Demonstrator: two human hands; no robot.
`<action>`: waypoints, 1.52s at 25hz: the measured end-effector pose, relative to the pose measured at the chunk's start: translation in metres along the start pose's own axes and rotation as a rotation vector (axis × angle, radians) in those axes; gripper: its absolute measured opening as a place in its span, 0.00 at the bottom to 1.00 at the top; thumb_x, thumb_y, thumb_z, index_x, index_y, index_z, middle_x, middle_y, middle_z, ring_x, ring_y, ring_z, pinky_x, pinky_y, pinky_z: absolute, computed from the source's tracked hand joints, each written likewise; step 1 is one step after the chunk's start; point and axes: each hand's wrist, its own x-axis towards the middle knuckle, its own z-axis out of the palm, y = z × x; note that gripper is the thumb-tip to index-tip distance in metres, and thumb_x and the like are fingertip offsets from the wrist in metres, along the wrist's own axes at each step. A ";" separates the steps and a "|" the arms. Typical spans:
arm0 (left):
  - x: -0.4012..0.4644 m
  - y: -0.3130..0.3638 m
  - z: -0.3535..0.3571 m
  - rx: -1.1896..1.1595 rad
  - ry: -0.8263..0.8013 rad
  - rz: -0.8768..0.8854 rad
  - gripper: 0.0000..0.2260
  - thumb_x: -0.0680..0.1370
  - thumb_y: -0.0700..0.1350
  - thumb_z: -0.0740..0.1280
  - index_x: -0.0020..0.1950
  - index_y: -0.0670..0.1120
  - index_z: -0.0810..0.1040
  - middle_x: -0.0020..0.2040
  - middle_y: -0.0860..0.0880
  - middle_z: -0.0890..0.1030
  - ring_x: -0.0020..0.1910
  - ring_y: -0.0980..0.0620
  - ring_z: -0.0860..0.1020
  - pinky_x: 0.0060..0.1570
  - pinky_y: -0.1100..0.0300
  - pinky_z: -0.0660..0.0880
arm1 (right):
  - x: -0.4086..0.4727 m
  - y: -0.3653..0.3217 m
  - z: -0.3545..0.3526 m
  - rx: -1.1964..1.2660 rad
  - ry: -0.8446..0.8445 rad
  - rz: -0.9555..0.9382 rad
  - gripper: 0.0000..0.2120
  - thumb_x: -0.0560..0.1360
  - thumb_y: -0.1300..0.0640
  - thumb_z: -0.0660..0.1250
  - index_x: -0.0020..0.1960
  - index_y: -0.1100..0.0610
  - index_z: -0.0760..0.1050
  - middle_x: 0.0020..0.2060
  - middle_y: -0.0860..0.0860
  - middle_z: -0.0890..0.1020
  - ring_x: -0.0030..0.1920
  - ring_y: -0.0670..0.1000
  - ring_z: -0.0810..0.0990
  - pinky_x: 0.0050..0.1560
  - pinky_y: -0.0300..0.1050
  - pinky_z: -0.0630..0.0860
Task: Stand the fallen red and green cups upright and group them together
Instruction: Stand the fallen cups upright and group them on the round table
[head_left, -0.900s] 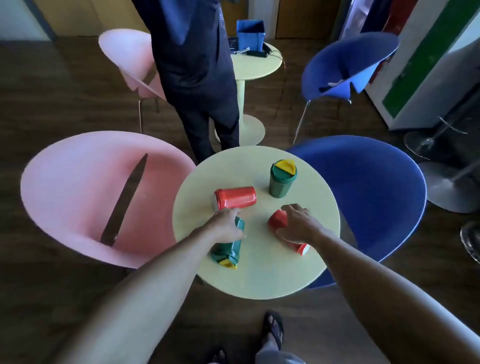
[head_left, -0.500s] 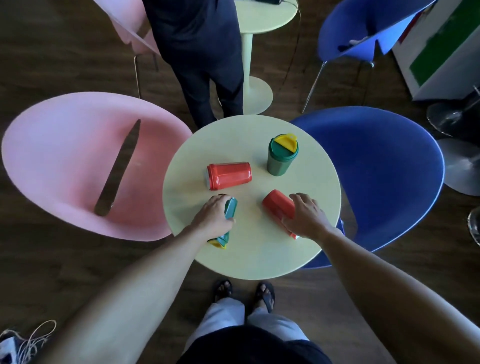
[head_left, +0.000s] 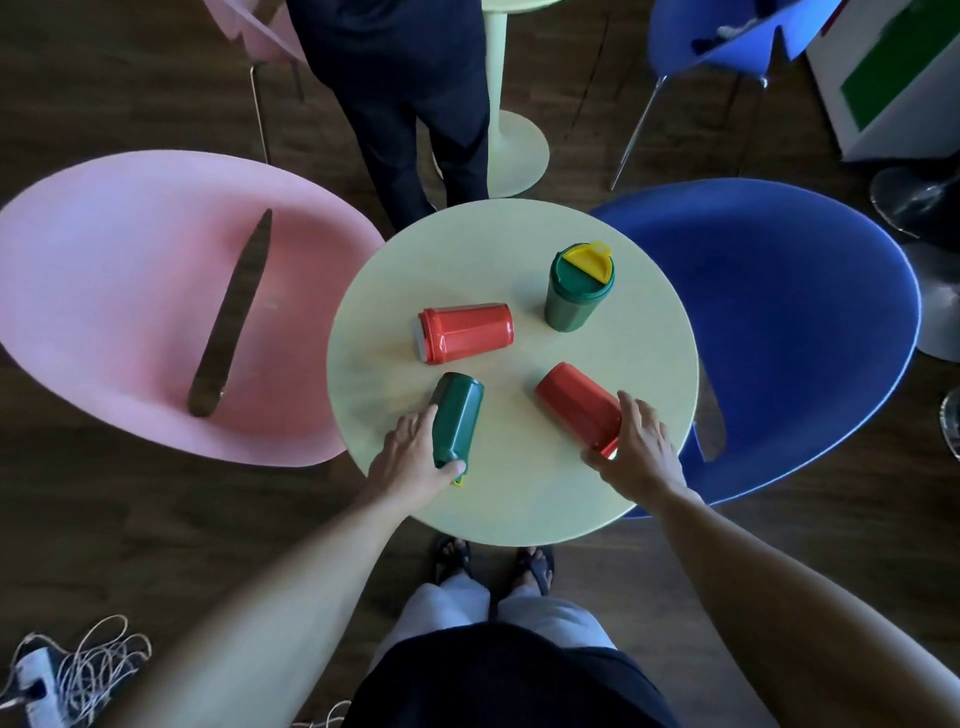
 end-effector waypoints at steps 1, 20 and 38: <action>-0.001 -0.002 0.002 -0.003 -0.004 -0.005 0.40 0.71 0.58 0.69 0.77 0.52 0.52 0.73 0.49 0.61 0.70 0.45 0.64 0.57 0.49 0.70 | 0.000 -0.001 0.002 -0.006 0.004 -0.003 0.46 0.66 0.44 0.74 0.75 0.51 0.51 0.71 0.57 0.63 0.65 0.61 0.68 0.63 0.61 0.69; -0.003 -0.015 0.022 -0.187 0.030 -0.070 0.41 0.69 0.57 0.71 0.76 0.53 0.53 0.68 0.45 0.66 0.64 0.44 0.71 0.57 0.49 0.72 | -0.007 -0.035 -0.015 0.176 0.255 -0.185 0.41 0.62 0.48 0.78 0.70 0.54 0.64 0.63 0.54 0.70 0.58 0.58 0.67 0.58 0.51 0.69; -0.012 -0.010 0.039 -0.362 0.139 -0.161 0.48 0.64 0.58 0.76 0.76 0.45 0.54 0.67 0.41 0.67 0.65 0.42 0.69 0.60 0.50 0.70 | -0.013 -0.041 -0.010 0.235 0.154 -0.136 0.54 0.63 0.39 0.77 0.77 0.54 0.49 0.72 0.55 0.63 0.70 0.56 0.64 0.66 0.54 0.67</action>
